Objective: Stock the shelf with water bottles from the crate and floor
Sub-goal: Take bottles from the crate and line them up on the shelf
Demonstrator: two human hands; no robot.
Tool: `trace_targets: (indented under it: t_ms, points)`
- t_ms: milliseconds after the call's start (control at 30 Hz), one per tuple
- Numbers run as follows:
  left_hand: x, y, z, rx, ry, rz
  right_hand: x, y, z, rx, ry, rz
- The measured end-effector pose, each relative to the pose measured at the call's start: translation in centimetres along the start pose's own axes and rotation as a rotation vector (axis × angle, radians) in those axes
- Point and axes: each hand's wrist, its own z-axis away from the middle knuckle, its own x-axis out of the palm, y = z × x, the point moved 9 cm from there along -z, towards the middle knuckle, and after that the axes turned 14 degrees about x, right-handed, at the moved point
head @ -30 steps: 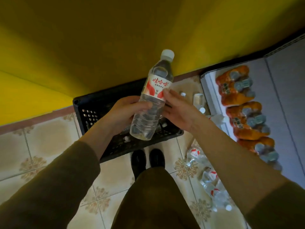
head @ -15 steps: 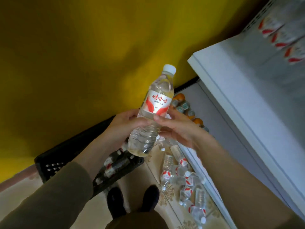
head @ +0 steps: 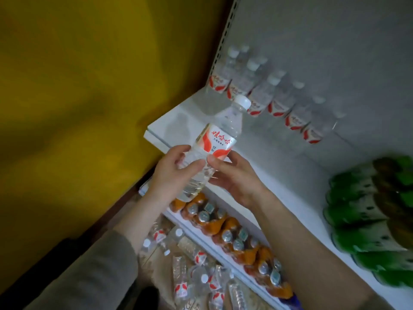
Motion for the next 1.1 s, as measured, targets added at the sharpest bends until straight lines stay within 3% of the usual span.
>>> trace_targets:
  t_ms: [100,200,400,733,1100]
  points:
    - [3.8,0.2,-3.1,0.050,-0.047,-0.143,-4.8,-2.3,-1.0,-0.097,0.163,-0.027]
    - [9.2,-1.2,-6.3,0.030,-0.196,-0.226,-9.5,-3.7,-2.1,-0.182,0.323,-0.009]
    - [17.6,-4.0,-10.5,0.005,-0.383,-0.059,-16.4,-4.9,-5.9,-0.272,0.478,-0.023]
    - [21.6,-7.2,-14.5,-0.088,-0.312,0.170,-20.0,-6.4,-11.7,-0.350,0.477,-0.085]
    - [22.3,-7.6,-15.3,-0.071,-0.221,0.179,-20.9,-6.5,-12.7,-0.324,0.586,0.107]
